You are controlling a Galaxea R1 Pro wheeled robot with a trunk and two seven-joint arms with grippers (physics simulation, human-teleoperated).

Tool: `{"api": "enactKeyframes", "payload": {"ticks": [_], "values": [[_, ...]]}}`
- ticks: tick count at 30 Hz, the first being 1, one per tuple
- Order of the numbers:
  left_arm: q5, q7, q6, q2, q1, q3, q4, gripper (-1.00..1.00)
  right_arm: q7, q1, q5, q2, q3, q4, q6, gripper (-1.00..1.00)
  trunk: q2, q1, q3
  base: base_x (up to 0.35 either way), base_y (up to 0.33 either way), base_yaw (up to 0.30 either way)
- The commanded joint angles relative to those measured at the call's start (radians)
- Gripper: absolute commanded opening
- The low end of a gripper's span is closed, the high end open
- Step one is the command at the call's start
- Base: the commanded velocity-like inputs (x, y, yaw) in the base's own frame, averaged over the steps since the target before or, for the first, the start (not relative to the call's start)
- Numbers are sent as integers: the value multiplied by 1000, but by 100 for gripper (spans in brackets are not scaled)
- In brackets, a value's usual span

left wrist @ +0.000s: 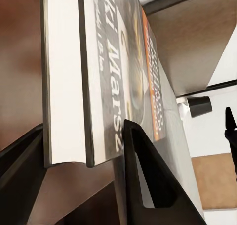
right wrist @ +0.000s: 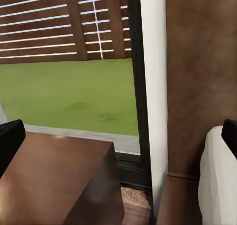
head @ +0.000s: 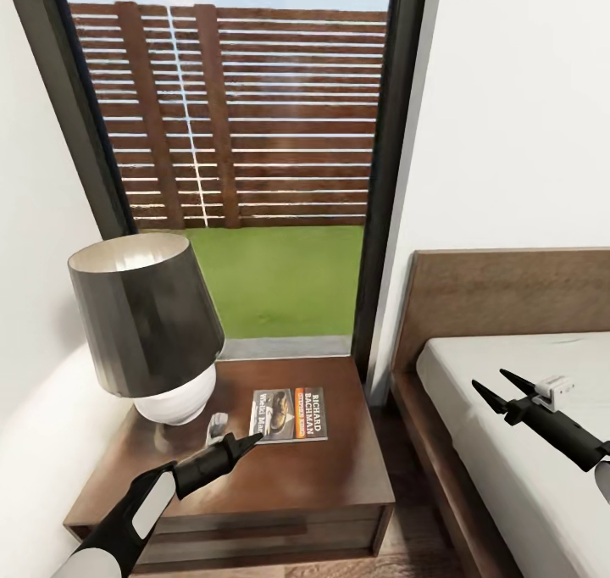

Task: In the bedroom, move the book from the bed onto either nightstand, and place the two sandals side by side next to the bed.

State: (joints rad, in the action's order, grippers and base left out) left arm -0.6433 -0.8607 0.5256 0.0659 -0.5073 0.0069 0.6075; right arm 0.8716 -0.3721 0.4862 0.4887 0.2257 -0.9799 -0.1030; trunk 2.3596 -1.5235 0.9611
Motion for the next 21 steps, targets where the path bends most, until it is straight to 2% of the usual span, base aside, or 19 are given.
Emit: {"api": "enactKeyframes", "payload": {"ticks": [1,9,19,21], "values": [[-6,-1,8,0,0,1,0,-100,4,-1,5,0,0,1,-1,100,0,0,1,6,0,0],[-6,-1,8,0,0,1,0,-100,4,-1,5,0,0,1,-1,100,0,0,1,1,0,0],[-6,-1,8,0,0,1,0,-100,4,-1,5,0,0,1,-1,100,70,-38,32,0,0,0],[-6,-1,8,0,0,1,0,-100,4,-1,5,0,0,2,-1,100,70,-38,32,0,0,0]]}}
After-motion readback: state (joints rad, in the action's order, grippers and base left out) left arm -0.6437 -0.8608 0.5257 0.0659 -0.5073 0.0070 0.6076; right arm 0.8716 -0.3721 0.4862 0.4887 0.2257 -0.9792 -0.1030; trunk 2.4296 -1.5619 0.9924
